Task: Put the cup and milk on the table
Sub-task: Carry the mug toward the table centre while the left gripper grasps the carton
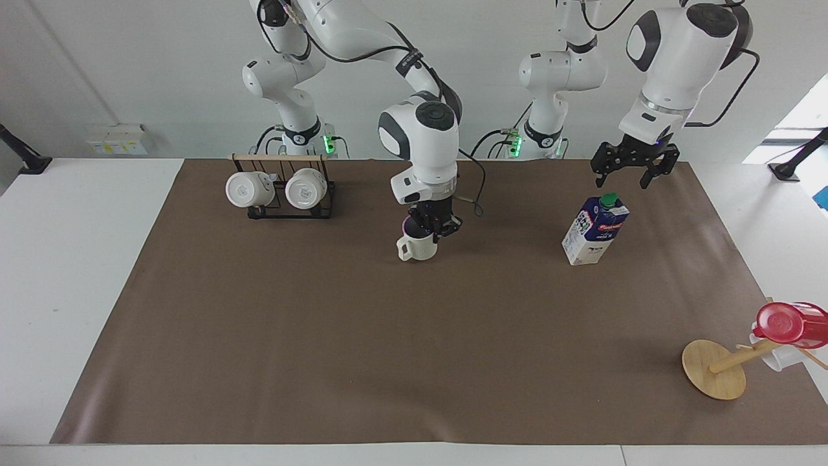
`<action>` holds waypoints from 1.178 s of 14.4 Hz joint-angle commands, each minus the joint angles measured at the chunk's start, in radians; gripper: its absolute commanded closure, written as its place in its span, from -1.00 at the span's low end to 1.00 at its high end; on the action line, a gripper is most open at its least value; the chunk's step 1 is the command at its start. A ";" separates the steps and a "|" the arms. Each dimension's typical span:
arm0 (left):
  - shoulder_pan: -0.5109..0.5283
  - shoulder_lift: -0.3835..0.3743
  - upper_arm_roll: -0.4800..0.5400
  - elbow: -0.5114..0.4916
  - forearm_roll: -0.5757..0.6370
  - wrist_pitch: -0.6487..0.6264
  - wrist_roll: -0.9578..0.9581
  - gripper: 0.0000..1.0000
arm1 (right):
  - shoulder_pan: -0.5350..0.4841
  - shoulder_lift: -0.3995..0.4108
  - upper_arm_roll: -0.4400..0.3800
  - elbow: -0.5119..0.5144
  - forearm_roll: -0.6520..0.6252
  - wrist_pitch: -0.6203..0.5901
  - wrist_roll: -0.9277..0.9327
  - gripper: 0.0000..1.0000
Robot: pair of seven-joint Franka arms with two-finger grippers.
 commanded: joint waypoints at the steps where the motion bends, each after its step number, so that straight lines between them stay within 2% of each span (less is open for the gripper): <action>1: -0.009 -0.047 0.008 -0.086 -0.011 0.070 0.009 -1.00 | -0.003 -0.004 0.003 -0.020 -0.017 0.013 -0.050 1.00; 6: -0.008 -0.064 0.008 -0.155 -0.011 0.144 0.009 -1.00 | 0.013 0.005 0.002 -0.037 -0.019 0.049 -0.053 1.00; 7: -0.009 -0.065 0.008 -0.159 -0.011 0.147 0.009 -1.00 | 0.013 0.005 0.002 -0.037 -0.017 0.049 -0.053 0.44; 8: -0.009 -0.067 0.008 -0.159 -0.011 0.147 0.009 -1.00 | 0.013 0.005 0.002 -0.037 -0.019 0.049 -0.052 -0.52; 9: -0.008 -0.068 0.008 -0.165 -0.011 0.150 0.009 -1.00 | 0.011 0.005 0.002 -0.037 -0.019 0.049 -0.052 -1.00; 14: 0.000 -0.054 0.008 -0.163 -0.011 0.188 0.009 -1.00 | -0.001 -0.013 -0.001 -0.018 -0.057 0.043 -0.067 -1.00; 17: 0.003 -0.039 0.008 -0.181 -0.011 0.228 0.009 -1.00 | -0.047 -0.090 -0.008 -0.021 -0.051 0.023 -0.144 -1.00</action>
